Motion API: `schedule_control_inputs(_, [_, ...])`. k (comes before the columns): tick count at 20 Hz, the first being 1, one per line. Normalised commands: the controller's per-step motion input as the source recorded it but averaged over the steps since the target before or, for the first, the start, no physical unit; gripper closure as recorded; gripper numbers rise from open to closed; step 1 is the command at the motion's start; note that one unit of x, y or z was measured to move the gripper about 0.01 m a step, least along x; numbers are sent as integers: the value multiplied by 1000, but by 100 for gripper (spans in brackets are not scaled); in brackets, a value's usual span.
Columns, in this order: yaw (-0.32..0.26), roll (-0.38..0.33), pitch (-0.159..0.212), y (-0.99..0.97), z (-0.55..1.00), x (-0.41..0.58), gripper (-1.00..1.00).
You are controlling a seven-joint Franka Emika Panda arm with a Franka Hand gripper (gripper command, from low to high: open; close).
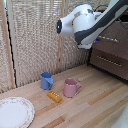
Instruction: Propose to navigate your clamp on the clench of the first drawer. Use gentle force to register to the cabinet. Send posterior your swing mandate till over it lurks, a cup of pink essence. Fortify your grip after aiming concentric with the pink cup’s periphery. Manoeuvre the pink towards the cabinet's top. Drop your compression till the cup is resting inside.
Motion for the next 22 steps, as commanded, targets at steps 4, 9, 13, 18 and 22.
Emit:
schedule_control_inputs(4, [-149,329,-3,387,113,0,-100])
schedule_control_inputs(9, [-134,344,-4,394,69,0,-100])
schedule_control_inputs(13, [-123,354,-11,407,38,0,-100])
schedule_control_inputs(18, [-129,350,-24,405,27,2,-100])
schedule_control_inputs(22, [-121,370,-24,313,2,0,-100])
